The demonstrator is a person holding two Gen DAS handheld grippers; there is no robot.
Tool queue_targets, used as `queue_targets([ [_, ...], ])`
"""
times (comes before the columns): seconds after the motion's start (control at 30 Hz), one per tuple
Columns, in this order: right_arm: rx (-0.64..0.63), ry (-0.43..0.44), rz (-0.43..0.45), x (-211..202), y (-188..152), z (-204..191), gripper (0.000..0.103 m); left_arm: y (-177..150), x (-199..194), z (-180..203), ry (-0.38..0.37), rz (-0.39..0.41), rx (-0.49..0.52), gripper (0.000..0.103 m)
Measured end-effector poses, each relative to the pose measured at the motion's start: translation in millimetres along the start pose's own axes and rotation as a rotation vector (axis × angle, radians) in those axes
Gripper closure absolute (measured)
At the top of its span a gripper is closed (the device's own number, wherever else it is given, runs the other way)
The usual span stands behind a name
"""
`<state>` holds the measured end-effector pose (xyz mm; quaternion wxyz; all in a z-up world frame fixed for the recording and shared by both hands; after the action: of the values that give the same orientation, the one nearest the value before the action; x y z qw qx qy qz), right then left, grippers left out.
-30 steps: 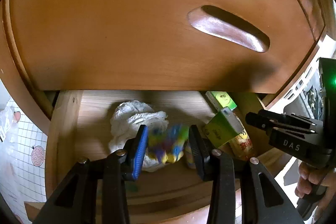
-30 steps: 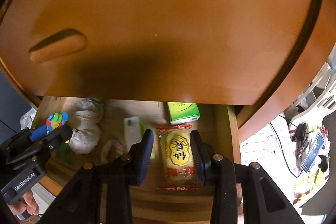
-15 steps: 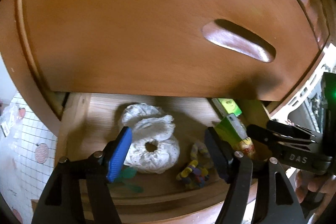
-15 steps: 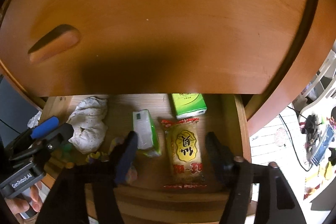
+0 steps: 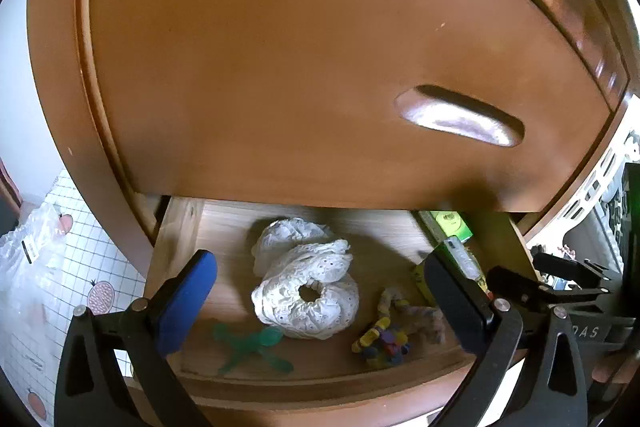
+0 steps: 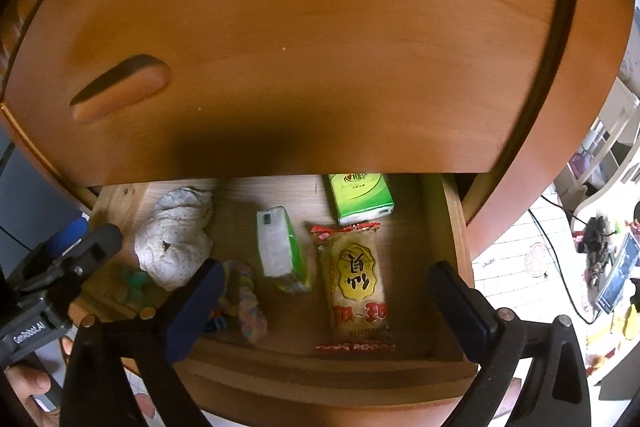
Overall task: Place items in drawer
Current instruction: 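Open both tools to drop the block toy and bread packet, then push the drawer partly shut and lower both tools over the tray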
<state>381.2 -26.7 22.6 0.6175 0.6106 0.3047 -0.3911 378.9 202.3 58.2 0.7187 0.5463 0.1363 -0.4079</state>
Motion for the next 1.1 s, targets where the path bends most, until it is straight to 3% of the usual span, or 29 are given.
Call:
queue_targets([
  [0.5,-0.005,-0.003,0.058,-47,-4,-1,0.000,7,-49,32,-0.015,0.045,0.083,0.000],
  [0.6,-0.002,0.009,0.102,-66,-12,0,0.000,-1,-73,43,-0.033,0.094,0.129,0.000],
  [0.8,-0.021,0.018,0.149,-95,-46,-4,0.000,-38,-109,48,-0.068,0.145,0.147,0.000],
  [0.97,-0.037,0.046,0.150,-102,-89,-15,0.000,-85,-111,31,-0.091,0.102,0.089,0.000],
  [1.1,-0.055,0.044,0.095,-85,-129,-23,0.000,-124,-98,4,-0.067,0.038,0.020,0.000],
])
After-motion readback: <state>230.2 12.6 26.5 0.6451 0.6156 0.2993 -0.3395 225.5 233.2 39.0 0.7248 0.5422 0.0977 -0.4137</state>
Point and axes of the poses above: each gripper's, at about its wrist camera, not at the fingertips, and x roughly the way its jaws point, z to its right, y to its top, the point moved 8 cm from there along x, roughly the way its jaws point, and after that the axes turned 15 degrees about -y, right-handed, at the moved point
